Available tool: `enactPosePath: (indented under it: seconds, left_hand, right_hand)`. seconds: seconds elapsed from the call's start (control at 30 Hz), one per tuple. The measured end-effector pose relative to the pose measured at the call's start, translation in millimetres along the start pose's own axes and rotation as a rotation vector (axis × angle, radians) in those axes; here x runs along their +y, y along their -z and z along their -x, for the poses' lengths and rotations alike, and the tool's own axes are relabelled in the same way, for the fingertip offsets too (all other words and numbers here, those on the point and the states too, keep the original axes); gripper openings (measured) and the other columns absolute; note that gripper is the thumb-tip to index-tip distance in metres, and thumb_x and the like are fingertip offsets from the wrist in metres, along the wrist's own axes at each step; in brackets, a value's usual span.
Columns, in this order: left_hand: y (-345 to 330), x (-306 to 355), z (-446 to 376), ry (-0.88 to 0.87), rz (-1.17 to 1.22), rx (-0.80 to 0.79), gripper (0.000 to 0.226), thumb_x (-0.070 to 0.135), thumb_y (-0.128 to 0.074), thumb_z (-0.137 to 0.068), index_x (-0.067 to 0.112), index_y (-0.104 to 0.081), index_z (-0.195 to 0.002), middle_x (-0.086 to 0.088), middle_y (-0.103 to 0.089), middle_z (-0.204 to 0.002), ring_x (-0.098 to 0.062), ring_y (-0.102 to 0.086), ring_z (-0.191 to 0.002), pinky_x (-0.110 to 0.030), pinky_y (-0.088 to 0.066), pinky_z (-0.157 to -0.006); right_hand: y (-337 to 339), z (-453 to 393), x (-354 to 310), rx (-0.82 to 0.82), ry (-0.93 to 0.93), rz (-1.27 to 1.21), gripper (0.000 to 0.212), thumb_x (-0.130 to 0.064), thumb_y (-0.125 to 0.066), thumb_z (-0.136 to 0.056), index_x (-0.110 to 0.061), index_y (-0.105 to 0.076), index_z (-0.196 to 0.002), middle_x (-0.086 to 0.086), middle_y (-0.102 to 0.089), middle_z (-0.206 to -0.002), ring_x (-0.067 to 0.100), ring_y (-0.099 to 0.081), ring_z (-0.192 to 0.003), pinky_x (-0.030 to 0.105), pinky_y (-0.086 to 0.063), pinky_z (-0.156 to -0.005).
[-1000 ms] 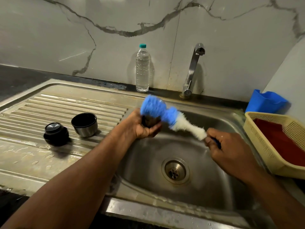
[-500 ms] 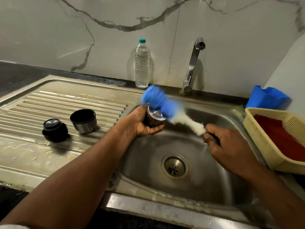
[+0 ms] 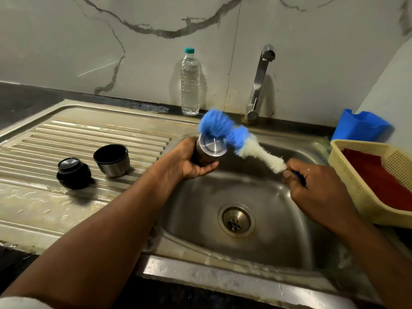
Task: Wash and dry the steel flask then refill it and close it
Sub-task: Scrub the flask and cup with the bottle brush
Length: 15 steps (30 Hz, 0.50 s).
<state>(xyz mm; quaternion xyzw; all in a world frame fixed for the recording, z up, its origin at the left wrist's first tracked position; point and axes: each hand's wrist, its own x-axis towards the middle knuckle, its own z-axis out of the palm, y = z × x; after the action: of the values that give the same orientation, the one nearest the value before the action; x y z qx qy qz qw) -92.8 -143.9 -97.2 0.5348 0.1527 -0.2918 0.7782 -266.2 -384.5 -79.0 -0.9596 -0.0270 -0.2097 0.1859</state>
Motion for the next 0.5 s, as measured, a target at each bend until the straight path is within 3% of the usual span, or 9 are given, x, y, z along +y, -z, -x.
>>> enactPosePath:
  seconds: [0.13, 0.2, 0.27, 0.37, 0.5]
  left_hand:
    - [4.5, -1.4, -5.8, 0.031, 0.006, -0.047, 0.044, 0.041, -0.07, -0.094, 0.011, -0.069, -0.127, -0.016, -0.073, -0.115, -0.032, -0.071, -0.103, -0.047, -0.065, -0.067]
    - [3.7, -0.9, -7.7, 0.055, -0.083, -0.042, 0.038, 0.038, -0.07, -0.092, 0.013, -0.071, -0.121, -0.016, -0.075, -0.106, -0.034, -0.072, -0.095, -0.054, -0.065, -0.068]
    - [0.9, -1.2, -9.1, 0.099, -0.178, -0.049, 0.035, 0.036, -0.069, -0.09, 0.016, -0.069, -0.119, -0.018, -0.073, -0.112, -0.037, -0.073, -0.091, -0.059, -0.064, -0.068]
    - [-0.3, -4.3, -13.2, 0.15, -0.298, -0.056, 0.053, 0.037, -0.074, -0.082, 0.011, -0.062, -0.127, -0.021, -0.067, -0.134, -0.039, -0.071, -0.1, -0.057, -0.062, -0.067]
    - [0.0, -10.3, -7.1, 0.125, -0.453, -0.045, 0.067, 0.02, -0.077, -0.073, 0.007, -0.056, -0.135, -0.021, -0.064, -0.135, -0.037, -0.065, -0.114, -0.047, -0.058, -0.077]
  right_hand:
    - [0.1, -0.2, -2.0, -0.055, -0.003, 0.007, 0.028, -0.019, -0.061, -0.098, -0.026, -0.052, -0.073, -0.004, -0.052, -0.059, 0.012, -0.05, -0.053, 0.026, -0.032, -0.051]
    - [2.8, -1.1, 3.8, 0.001, -0.064, -0.029, 0.024, -0.019, -0.06, -0.099, -0.024, -0.056, -0.076, -0.003, -0.057, -0.063, 0.015, -0.054, -0.057, 0.032, -0.041, -0.053]
    - [5.1, -3.1, 12.4, 0.081, -0.121, -0.061, 0.02, -0.019, -0.061, -0.098, -0.021, -0.062, -0.078, 0.0, -0.062, -0.068, 0.019, -0.058, -0.061, 0.037, -0.051, -0.059]
    - [2.7, -6.4, 17.1, 0.109, -0.152, -0.101, 0.021, -0.018, -0.063, -0.096, -0.02, -0.064, -0.076, 0.0, -0.064, -0.068, 0.02, -0.058, -0.061, 0.036, -0.05, -0.06]
    - [-2.4, -8.4, 20.8, 0.084, -0.187, -0.138, 0.021, -0.017, -0.065, -0.095, -0.019, -0.067, -0.074, -0.003, -0.065, -0.066, 0.017, -0.057, -0.06, 0.03, -0.043, -0.058]
